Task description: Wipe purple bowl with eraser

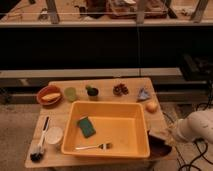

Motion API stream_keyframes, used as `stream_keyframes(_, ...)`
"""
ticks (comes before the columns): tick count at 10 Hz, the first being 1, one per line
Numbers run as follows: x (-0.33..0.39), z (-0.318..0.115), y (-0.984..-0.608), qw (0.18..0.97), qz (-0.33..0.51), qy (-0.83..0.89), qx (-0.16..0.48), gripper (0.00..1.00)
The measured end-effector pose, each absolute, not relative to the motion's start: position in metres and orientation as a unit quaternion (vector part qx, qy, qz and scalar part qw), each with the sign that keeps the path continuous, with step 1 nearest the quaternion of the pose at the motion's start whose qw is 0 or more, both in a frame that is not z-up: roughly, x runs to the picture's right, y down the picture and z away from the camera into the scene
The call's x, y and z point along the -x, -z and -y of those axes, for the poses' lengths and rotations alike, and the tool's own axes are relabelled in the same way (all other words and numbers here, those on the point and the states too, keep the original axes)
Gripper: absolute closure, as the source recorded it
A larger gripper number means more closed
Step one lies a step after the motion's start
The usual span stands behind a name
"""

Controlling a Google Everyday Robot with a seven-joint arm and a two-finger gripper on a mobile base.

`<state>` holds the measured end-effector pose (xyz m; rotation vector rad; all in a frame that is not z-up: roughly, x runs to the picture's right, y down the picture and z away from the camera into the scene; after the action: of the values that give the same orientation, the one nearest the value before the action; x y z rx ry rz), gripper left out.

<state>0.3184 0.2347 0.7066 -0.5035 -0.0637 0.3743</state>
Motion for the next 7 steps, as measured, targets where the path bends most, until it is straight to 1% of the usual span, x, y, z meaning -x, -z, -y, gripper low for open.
stream_keyframes(3,-0.31,-0.241,-0.697,0.951,0.048,-0.165,0.259,1.0)
stream_keyframes(7,-0.319,-0.259,-0.675,0.949,0.056,-0.144,0.275,1.0)
